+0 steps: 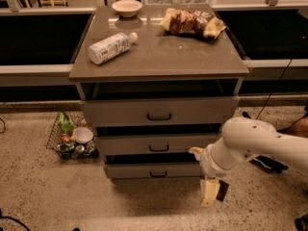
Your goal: Open bottom drawer
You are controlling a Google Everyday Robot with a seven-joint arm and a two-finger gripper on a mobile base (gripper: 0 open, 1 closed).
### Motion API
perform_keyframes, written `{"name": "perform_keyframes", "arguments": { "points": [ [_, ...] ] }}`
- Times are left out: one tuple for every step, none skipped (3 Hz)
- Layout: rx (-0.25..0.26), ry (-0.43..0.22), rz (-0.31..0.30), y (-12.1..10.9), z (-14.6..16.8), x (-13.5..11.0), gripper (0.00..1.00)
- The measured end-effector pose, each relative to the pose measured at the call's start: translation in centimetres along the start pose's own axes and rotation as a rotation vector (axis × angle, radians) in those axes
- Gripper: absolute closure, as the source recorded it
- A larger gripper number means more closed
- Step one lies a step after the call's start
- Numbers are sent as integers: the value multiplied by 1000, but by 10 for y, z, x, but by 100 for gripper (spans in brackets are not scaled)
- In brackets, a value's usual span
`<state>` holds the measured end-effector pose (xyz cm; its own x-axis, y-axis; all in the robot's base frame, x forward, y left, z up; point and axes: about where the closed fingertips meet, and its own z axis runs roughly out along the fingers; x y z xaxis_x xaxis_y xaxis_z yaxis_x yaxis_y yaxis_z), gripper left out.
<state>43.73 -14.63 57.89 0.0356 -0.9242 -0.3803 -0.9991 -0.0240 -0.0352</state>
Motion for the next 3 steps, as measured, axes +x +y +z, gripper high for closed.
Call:
{"name": "perform_keyframes", "arguments": {
  "points": [
    [-11, 29, -8, -19, 64, 22, 0],
    [-20, 18, -14, -32, 120, 36, 0],
    [-17, -29, -6, -41, 165, 43, 0]
  ]
}}
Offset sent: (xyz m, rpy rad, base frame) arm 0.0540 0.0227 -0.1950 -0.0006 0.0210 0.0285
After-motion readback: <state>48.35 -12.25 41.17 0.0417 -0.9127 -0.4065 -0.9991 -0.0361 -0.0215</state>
